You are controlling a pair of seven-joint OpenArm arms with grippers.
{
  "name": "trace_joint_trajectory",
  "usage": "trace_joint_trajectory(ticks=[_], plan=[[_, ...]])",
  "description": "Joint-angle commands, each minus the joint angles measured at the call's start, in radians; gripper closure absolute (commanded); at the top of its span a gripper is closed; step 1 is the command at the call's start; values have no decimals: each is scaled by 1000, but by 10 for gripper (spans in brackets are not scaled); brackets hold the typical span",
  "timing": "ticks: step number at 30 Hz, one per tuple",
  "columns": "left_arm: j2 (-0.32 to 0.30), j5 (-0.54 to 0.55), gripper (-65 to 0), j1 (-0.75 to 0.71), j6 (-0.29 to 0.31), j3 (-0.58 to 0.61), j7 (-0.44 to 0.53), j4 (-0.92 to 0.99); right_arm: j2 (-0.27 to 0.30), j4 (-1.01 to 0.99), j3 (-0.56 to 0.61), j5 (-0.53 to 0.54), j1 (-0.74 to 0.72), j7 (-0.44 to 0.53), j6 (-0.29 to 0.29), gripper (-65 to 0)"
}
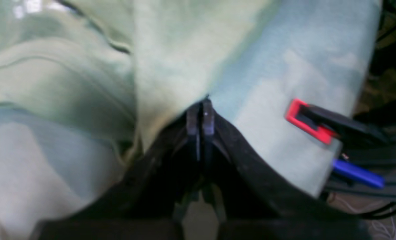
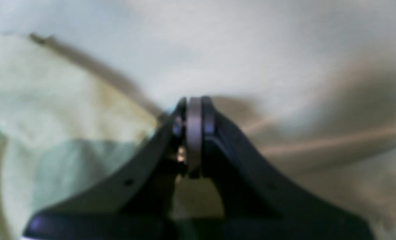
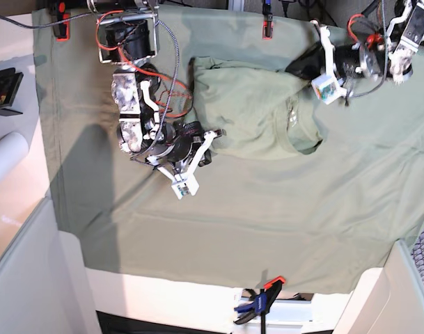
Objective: Fold the T-shirt properly
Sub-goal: 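Grasp the bundle edges with both grippers and lift them, then fold the bundle over with both grippers and press it flat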
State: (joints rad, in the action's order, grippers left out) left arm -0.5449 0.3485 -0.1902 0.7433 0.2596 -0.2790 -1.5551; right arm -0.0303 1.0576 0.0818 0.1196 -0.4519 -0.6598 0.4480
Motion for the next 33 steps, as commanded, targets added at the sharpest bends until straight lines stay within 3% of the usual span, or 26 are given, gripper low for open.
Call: trace_joint_trajectory(ticks=[1, 15, 23, 27, 33], plan=[[-14, -40, 0, 31, -45, -10, -18, 16, 3, 34, -1, 24, -12, 11, 10, 0], [-16, -148, 0, 236, -45, -10, 104, 269, 33, 440, 15, 203, 338, -59, 24, 0], [-15, -182, 0, 357, -45, -10, 224, 399, 30, 600, 93, 201, 496, -56, 24, 0], [-25, -182, 0, 391, -45, -10, 225, 416, 30, 647, 108, 179, 513, -56, 24, 0], [-101, -143, 0, 365, -45, -11, 182, 376, 30, 695, 40, 119, 510, -43, 23, 0]])
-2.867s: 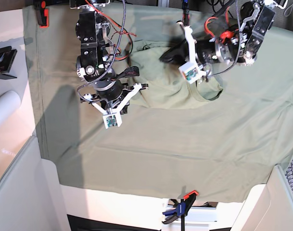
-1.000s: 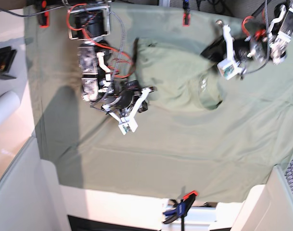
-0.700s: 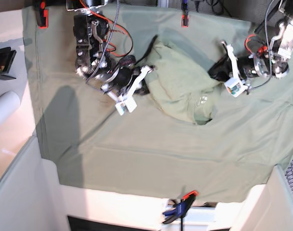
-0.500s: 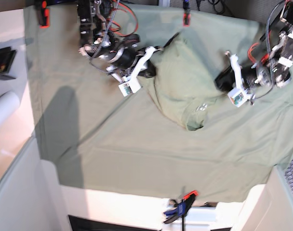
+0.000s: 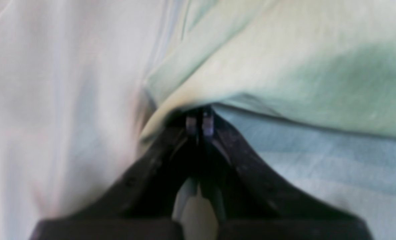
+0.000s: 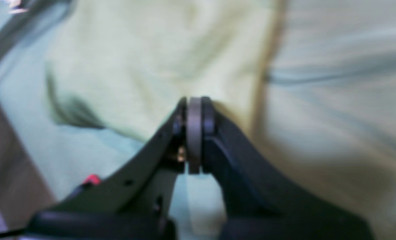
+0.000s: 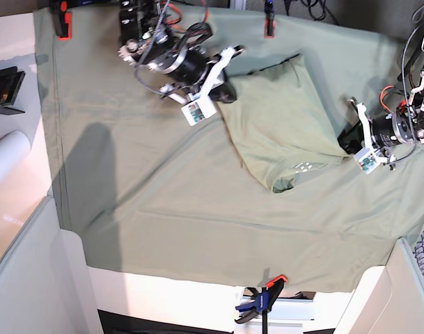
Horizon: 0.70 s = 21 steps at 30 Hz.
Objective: Fold the T-shirt properly
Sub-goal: 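Fold the bundle over with both grippers and press it flat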
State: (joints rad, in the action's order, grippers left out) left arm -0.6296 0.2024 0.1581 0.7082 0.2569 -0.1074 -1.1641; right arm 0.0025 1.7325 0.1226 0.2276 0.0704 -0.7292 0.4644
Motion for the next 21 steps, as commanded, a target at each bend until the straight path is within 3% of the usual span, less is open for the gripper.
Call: trace_joint_trajectory(ticks=[1, 8, 21], plan=[[-32, 30, 0, 3, -10, -8, -3, -35, -3, 24, -26, 11, -13, 32, 6, 0], [-60, 60, 0, -129, -10, -8, -32, -229, -3, 7, -172, 11, -86, 75, 6, 0], [-17, 26, 0, -160, -10, -8, -31, -261, -5, -227, -127, 19, -208, 106, 7, 0]])
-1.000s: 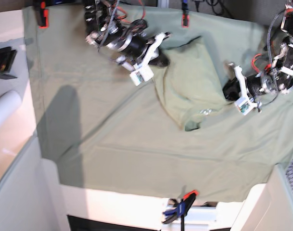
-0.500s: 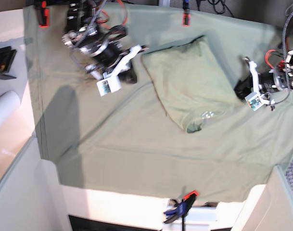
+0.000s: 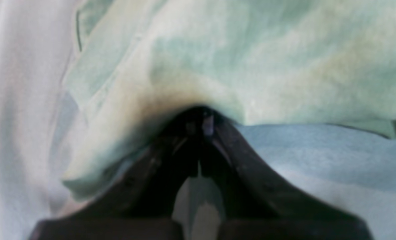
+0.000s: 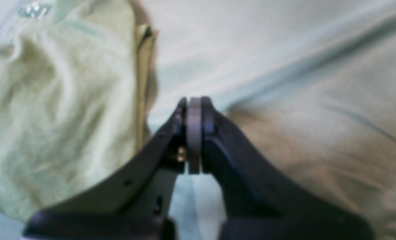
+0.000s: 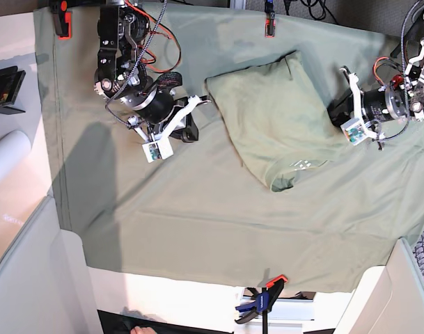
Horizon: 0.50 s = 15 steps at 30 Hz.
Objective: Fold the T-shirt properly
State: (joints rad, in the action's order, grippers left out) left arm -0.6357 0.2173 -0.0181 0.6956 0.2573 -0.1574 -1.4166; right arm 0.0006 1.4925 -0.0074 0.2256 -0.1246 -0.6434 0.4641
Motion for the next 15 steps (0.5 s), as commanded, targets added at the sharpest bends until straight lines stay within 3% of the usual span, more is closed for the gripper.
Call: trace_joint_trajectory(ticks=[1, 9, 15], plan=[[-6, -6, 0, 18, 3, -8, 20, 1, -3, 12, 26, 20, -11, 19, 7, 0], [4, -21, 0, 18, 3, -8, 34, 104, -8, 11, 253, 6, 38, 11, 7, 0], [-40, -20, 0, 19, 3, -10, 39, 105, -56, 32, 290, -38, 150, 11, 7, 0]])
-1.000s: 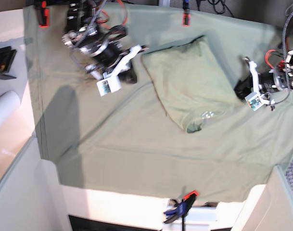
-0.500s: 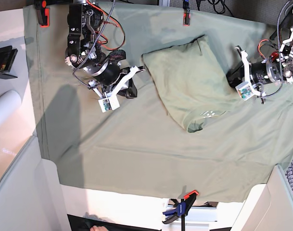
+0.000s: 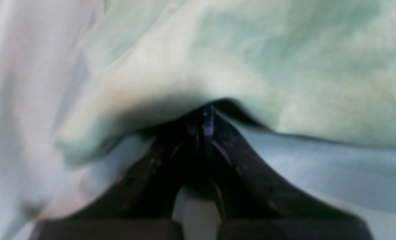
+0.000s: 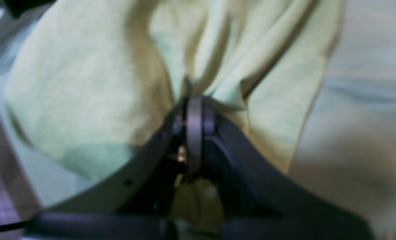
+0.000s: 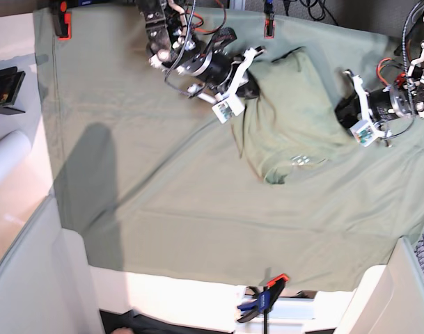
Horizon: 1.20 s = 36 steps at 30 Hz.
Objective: Fold the T-shirt properly
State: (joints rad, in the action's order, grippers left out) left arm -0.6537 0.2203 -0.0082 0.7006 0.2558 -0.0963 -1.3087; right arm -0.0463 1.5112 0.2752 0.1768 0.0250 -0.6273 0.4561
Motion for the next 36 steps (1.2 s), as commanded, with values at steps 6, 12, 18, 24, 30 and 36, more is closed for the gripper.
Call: trace_joint_trajectory(ticks=[6, 12, 18, 24, 30, 36], plan=[[-57, -24, 0, 45, -2, -8, -12, -3, -26, 79, 26, 32, 65, -6, 15, 0], [-61, -23, 0, 75, -2, -8, -11, -3, -26, 150, 109, 18, 109, -6, 15, 0], [-72, -18, 0, 85, -2, -8, -37, -3, -26, 195, 106, -51, 112, -10, 14, 0], [-126, 106, 0, 68, -2, -22, -138, -3, -16, 274, 18, -84, 118, -42, 14, 0], [-133, 241, 0, -65, -2, -254, -211, -25, 55, 394, -116, -57, 175, -87, 13, 0], [-133, 417, 0, -308, -2, -504, -328, -209, 170, 512, -261, 59, 334, -100, 13, 0]])
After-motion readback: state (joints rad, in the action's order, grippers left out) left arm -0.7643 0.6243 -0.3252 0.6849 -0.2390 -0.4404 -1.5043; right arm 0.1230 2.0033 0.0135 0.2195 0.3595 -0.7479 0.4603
